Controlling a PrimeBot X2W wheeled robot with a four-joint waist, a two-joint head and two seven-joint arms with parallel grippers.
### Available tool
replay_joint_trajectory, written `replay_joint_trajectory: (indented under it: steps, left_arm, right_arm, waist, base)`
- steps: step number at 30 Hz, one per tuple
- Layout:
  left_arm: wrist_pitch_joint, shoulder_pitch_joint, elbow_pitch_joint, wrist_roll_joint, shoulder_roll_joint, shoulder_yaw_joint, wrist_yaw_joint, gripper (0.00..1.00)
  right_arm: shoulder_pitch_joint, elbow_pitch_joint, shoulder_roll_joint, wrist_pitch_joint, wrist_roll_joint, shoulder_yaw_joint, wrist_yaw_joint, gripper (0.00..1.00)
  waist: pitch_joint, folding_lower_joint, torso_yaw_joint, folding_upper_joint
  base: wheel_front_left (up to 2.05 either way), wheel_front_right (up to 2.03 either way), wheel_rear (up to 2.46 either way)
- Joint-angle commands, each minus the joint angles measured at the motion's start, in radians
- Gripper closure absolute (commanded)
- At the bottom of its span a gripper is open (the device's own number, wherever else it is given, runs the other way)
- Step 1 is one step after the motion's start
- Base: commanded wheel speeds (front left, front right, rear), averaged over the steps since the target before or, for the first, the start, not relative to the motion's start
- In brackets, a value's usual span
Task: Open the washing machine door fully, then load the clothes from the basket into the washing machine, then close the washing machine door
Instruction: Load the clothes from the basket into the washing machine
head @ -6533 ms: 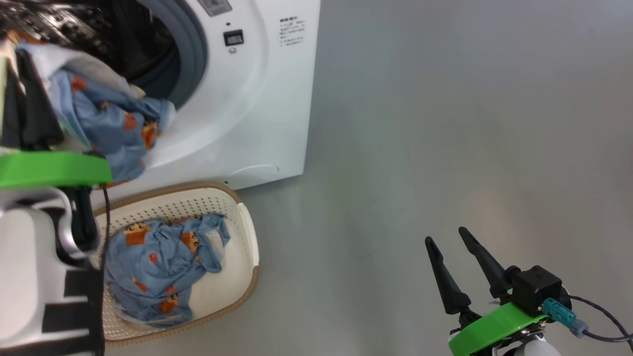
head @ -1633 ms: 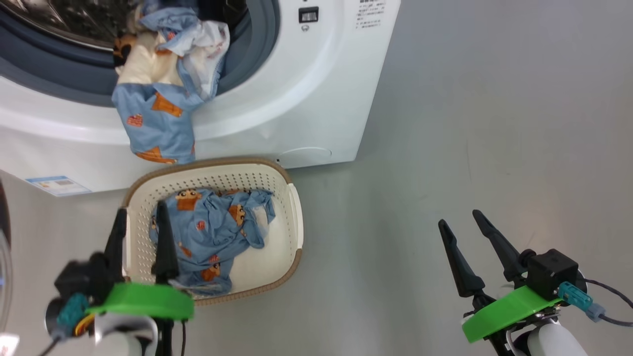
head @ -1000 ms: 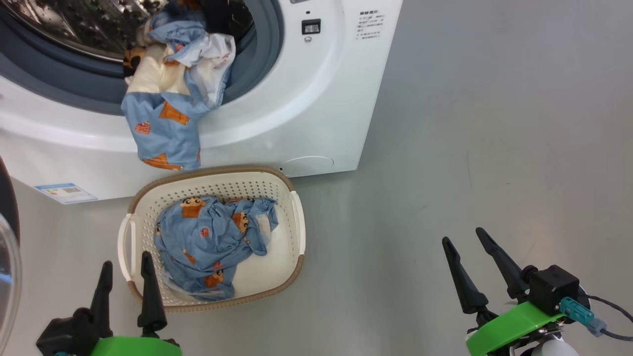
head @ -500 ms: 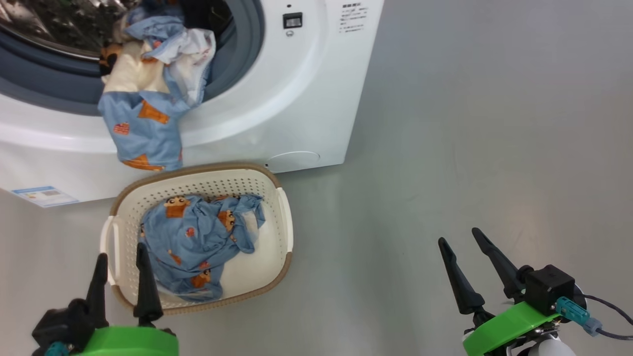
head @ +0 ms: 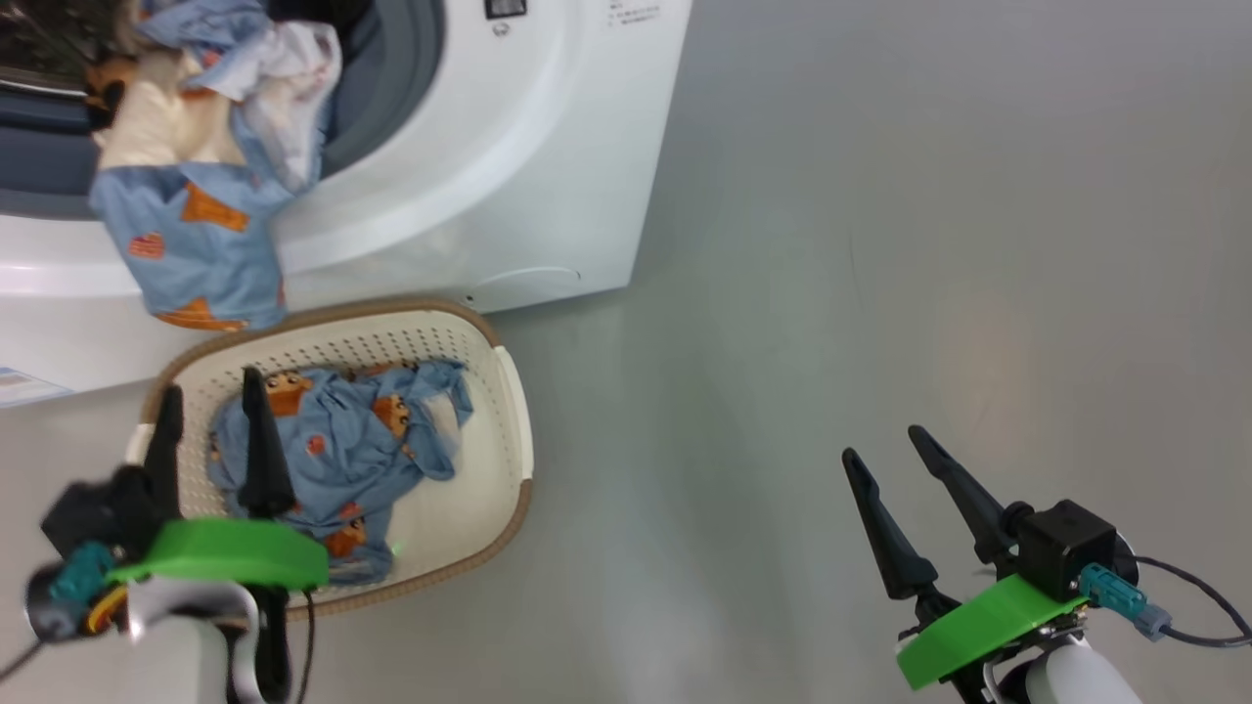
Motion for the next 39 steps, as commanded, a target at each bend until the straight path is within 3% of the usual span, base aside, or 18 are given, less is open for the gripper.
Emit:
replay_joint_trajectory:
  steps: [1, 15, 39]
  left_arm:
    - [-0.005, -0.042, 0.000, 0.016, 0.026, 0.040, -0.006, 0.00]
    - [-0.005, -0.298, 0.155, 0.089, 0.069, 0.106, -0.026, 0.00]
    - [-0.005, -0.532, 0.311, 0.162, 0.108, 0.213, 0.003, 0.00]
  right_arm:
    - [-0.016, -0.026, -0.005, -0.005, -0.003, 0.027, 0.002, 0.00]
    - [-0.054, -0.053, -0.014, -0.005, -0.004, 0.023, 0.002, 0.00]
    - [-0.091, -0.080, -0.030, -0.005, -0.005, 0.019, 0.002, 0.00]
  waist:
    - [0.038, 0.0000, -0.030, 0.0000]
    - [0.180, 0.0000, -0.087, 0.0000]
    - [0.283, 0.0000, -0.076, 0.0000]
  base:
    - [0.00, 0.00, 0.00]
    - [0.00, 0.00, 0.00]
    - [0.00, 0.00, 0.00]
